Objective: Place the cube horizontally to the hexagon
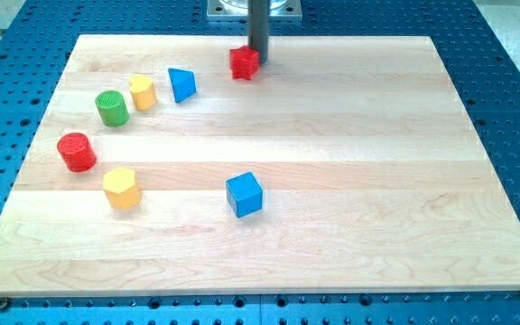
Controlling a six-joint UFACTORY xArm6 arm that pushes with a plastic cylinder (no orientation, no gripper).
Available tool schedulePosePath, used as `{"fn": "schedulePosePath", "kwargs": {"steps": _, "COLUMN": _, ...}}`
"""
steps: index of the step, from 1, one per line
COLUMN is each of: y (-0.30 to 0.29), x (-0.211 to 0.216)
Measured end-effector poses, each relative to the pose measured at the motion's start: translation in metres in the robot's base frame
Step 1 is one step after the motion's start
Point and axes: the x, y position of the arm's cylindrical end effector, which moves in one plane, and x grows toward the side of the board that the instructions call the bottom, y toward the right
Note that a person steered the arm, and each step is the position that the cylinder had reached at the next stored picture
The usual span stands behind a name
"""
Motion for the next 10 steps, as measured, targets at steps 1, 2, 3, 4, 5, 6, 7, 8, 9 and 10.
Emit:
{"fn": "schedulePosePath", "kwargs": {"steps": 1, "y": -0.04, "x": 0.022}}
{"fn": "schedulePosePath", "kwargs": {"steps": 2, "y": -0.043, "x": 0.044}}
{"fn": "schedulePosePath", "kwargs": {"steps": 3, "y": 0.01, "x": 0.047}}
{"fn": "schedulePosePath", "kwargs": {"steps": 4, "y": 0.066, "x": 0.058}}
{"fn": "schedulePosePath", "kwargs": {"steps": 5, "y": 0.097, "x": 0.072}}
{"fn": "schedulePosePath", "kwargs": {"steps": 6, "y": 0.135, "x": 0.072}}
{"fn": "schedulePosePath", "kwargs": {"steps": 7, "y": 0.121, "x": 0.09}}
{"fn": "schedulePosePath", "kwargs": {"steps": 8, "y": 0.14, "x": 0.12}}
{"fn": "schedulePosePath", "kwargs": {"steps": 9, "y": 0.092, "x": 0.199}}
{"fn": "schedulePosePath", "kwargs": {"steps": 10, "y": 0.069, "x": 0.259}}
